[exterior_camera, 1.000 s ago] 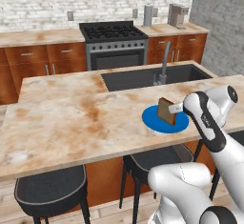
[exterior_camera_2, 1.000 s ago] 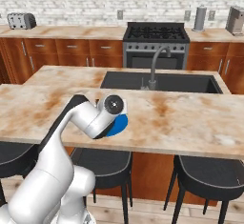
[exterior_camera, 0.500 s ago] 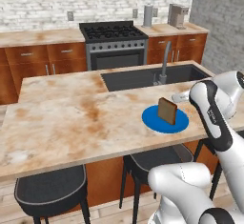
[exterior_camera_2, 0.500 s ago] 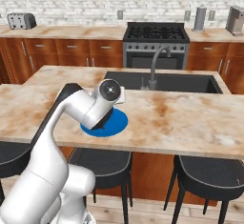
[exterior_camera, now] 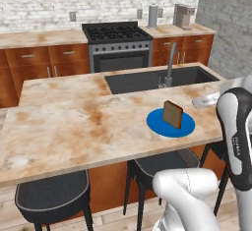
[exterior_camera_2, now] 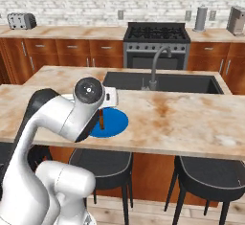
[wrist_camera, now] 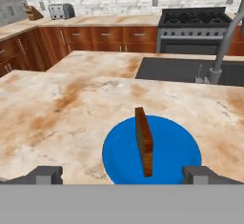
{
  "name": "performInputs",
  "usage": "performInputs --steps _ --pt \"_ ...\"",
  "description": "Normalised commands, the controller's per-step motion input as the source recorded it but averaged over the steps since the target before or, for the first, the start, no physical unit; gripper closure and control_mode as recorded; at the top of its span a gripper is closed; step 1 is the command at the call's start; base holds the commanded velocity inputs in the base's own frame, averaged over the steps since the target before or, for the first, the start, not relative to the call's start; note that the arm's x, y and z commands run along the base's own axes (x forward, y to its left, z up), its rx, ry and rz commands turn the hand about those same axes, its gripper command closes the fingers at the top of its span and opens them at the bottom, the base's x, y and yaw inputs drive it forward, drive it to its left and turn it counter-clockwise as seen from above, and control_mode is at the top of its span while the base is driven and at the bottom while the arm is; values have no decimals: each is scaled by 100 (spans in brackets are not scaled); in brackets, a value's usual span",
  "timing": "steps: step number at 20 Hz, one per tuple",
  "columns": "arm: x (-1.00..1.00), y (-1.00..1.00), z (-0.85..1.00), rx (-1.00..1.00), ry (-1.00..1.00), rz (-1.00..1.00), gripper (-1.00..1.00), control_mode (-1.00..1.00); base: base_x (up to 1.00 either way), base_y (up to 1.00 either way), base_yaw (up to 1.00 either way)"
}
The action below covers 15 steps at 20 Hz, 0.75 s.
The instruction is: Start the toaster. Once the lever pops up, take the bread to the plate on the dining counter.
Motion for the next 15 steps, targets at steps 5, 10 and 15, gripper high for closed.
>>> performInputs --steps 5,10,15 --pt "-94 26 49 -5 0 -11 -100 -100 0 0 0" --pt "-47 39 53 -6 1 -9 -100 -100 0 0 0" --pt "-30 40 38 -6 7 -6 -100 -100 0 0 0"
